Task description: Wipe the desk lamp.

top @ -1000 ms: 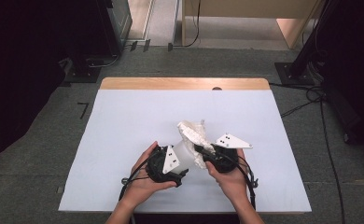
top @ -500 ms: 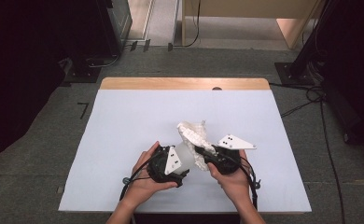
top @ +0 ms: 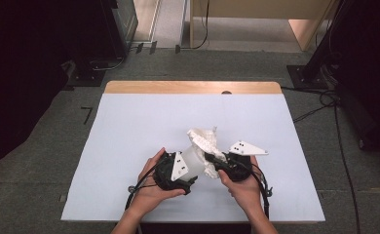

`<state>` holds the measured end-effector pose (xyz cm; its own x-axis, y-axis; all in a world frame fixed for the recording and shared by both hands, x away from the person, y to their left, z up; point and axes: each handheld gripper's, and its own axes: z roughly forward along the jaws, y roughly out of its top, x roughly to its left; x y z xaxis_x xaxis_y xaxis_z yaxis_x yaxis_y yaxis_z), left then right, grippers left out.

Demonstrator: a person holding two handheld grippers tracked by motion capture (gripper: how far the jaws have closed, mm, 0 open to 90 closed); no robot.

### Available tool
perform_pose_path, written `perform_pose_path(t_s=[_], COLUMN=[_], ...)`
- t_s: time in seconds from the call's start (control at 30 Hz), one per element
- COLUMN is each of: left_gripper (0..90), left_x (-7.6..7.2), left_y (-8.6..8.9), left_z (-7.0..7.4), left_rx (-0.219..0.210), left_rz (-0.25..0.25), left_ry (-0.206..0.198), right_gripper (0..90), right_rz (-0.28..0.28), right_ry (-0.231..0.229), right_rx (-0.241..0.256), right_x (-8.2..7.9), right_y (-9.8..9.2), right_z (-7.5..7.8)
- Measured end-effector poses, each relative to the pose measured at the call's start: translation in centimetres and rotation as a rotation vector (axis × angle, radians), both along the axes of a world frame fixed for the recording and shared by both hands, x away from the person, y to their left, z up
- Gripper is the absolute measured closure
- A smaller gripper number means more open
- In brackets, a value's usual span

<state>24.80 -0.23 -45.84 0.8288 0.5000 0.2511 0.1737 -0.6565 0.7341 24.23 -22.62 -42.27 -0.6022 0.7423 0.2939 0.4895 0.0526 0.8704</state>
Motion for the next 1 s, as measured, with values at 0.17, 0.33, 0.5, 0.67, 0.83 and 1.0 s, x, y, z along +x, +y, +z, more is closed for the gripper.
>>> perform_pose_path(t_s=[0.17, 0.33, 0.5, 0.67, 0.83, 1.0], left_gripper=[8.2, 8.2, 8.2, 8.1, 8.2, 8.2], left_x=[-0.5, -0.6, -0.2, 0.4, 0.2, -0.6], left_y=[-0.4, -0.3, 0.1, 0.8, 0.8, 0.3], left_z=[-0.1, -0.2, -0.2, -0.2, -0.1, -0.2], left_rx=[0.031, 0.031, -0.009, -0.061, -0.059, -0.025], left_rz=[-0.013, -0.017, -0.003, 0.021, 0.024, -0.003], left_ry=[-0.045, -0.051, -0.015, 0.037, 0.035, -0.024], right_gripper=[77.1, 77.0, 76.9, 76.9, 76.8, 76.8], right_rz=[0.022, -0.007, -0.031, -0.008, 0.035, 0.072], right_ry=[-0.042, -0.026, 0.001, 0.020, 0.007, -0.047], right_rx=[0.029, 0.028, -0.017, -0.012, 0.023, 0.040], right_x=[-0.2, 0.7, 1.1, 0.8, 0.4, 0.0], right_y=[0.5, 0.4, 0.1, -0.3, -0.1, 0.6], right_z=[0.8, 0.0, -1.1, -0.9, -0.1, 0.8])
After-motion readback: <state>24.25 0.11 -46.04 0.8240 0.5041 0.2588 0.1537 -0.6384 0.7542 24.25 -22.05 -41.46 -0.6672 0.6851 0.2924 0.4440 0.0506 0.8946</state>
